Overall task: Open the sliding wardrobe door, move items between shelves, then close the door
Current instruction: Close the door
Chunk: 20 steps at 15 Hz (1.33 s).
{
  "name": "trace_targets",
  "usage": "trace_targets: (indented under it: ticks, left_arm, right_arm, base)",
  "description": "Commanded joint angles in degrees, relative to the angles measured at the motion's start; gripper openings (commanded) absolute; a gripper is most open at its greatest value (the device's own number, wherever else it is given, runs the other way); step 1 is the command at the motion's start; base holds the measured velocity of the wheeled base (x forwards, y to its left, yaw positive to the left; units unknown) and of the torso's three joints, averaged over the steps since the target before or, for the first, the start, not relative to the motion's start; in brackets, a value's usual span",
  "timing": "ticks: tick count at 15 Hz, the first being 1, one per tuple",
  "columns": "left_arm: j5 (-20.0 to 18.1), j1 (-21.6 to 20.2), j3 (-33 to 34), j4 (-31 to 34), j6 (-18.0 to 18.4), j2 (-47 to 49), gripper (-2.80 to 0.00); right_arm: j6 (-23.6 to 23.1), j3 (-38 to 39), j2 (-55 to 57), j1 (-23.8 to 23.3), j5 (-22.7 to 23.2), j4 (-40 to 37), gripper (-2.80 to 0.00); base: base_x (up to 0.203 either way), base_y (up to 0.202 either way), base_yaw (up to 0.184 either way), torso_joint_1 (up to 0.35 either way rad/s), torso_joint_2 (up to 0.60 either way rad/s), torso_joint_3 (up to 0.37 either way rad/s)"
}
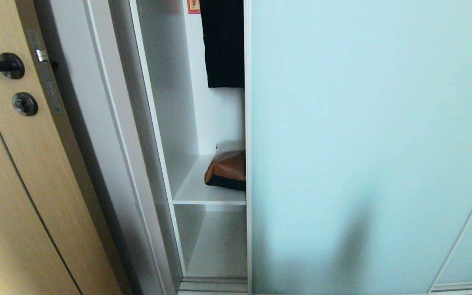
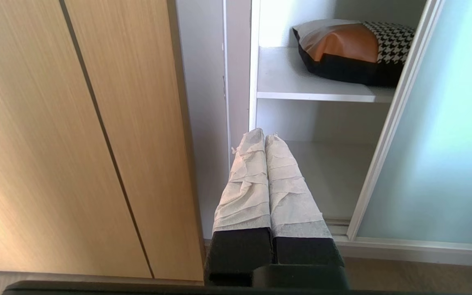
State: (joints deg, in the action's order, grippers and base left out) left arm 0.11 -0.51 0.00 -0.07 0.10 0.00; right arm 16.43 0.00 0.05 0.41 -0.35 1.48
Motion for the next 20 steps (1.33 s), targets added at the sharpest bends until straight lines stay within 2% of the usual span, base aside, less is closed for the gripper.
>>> trace_targets:
  ticks: [1,5,9,17,20]
  left_arm:
    - [0.0,0.0,0.1,0.0,0.0,0.1,-2.8]
    - [0.1,0.0,0.1,0.0,0.0,0.1,-2.8]
    - [0.1,0.0,0.1,0.0,0.0,0.1,-2.8]
    - [0.0,0.0,0.1,0.0,0.0,0.1,-2.8]
    - [0.1,0.0,0.1,0.0,0.0,0.1,-2.8]
  right_arm:
    - [-1.0,0.1,-0.3,0.0,0.2,0.2,-2.8]
    - [-14.3,0.1,-0.3,0.0,0.1,0.4,-2.8]
    - [-24.0,0.1,-0.3,0.0,1.8,-0.9,-2.8]
    - [-23.1,0.0,-0.2,0.0,2.2,-1.6,-2.8]
    - [-19.6,0.1,-0.3,0.0,1.8,-1.8,-2.8]
  base:
    - [0.0,0.0,0.0,0.0,0.0,0.0]
    - [0.0,0.0,0.0,0.0,0.0,0.0]
    - [0.0,0.0,0.0,0.0,0.0,0.0]
    - [0.0,0.0,0.0,0.0,0.0,0.0]
    - [0.0,0.0,0.0,0.0,0.0,0.0]
